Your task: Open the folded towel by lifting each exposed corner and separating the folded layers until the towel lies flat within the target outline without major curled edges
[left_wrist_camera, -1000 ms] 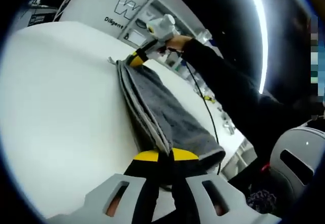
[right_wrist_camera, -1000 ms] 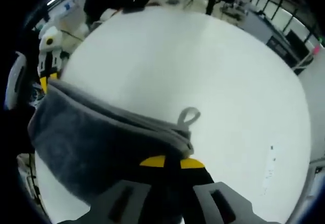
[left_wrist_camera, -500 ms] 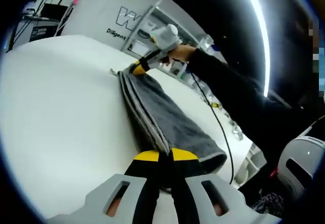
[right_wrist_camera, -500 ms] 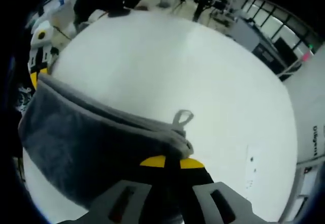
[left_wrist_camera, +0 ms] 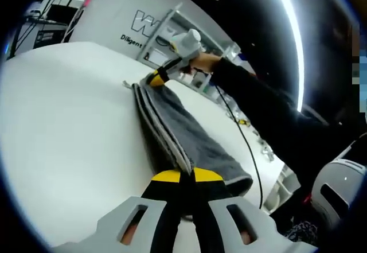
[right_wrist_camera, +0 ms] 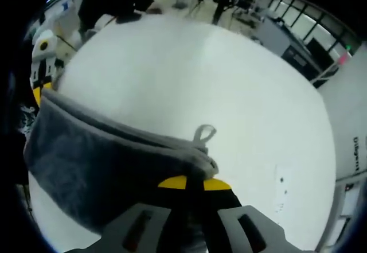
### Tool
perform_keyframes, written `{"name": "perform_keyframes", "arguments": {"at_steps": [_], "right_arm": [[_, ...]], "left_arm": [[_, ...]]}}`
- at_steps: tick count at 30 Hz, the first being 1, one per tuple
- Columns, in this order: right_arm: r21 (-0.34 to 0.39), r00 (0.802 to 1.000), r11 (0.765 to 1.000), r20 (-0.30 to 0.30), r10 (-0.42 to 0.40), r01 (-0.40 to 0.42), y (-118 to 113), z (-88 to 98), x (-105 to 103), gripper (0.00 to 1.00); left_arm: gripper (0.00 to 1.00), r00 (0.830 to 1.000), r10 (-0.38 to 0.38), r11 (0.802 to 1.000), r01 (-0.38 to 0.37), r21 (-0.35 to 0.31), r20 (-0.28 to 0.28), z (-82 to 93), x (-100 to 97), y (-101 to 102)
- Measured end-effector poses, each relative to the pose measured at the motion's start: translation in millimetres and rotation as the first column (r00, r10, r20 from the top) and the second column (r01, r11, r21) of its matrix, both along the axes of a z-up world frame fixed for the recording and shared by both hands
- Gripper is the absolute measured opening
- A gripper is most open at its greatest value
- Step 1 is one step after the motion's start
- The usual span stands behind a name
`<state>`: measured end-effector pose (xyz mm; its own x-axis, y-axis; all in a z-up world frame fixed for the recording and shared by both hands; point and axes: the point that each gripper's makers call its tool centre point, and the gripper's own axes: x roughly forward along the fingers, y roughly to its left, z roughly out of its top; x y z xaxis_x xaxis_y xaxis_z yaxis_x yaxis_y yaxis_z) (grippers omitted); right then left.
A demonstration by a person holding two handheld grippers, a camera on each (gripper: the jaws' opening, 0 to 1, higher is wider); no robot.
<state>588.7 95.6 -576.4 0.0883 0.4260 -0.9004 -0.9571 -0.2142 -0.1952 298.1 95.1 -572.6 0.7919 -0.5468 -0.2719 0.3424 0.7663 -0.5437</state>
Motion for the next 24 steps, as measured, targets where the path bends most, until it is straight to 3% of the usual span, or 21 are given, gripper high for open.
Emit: {"name": "perform_keyframes", "arguments": {"at_steps": [15,24], "right_arm": [[0.071,0.999,0.997,0.025,-0.031,0.029,2.5,27.4,6.4,0.03],[0.081,0.999,0.996,0.04,-0.029,0.026,0.1,27.0,2.6,0.03]], "left_arm": [[0.02,0.998,0.001,1.0,0.001,-0.029,0.063,23.3,4.3,-0.1],[0.02,0.995,-0.011,1.0,0.012,-0.006,0.094,31.7,4.4,-1.2]]}}
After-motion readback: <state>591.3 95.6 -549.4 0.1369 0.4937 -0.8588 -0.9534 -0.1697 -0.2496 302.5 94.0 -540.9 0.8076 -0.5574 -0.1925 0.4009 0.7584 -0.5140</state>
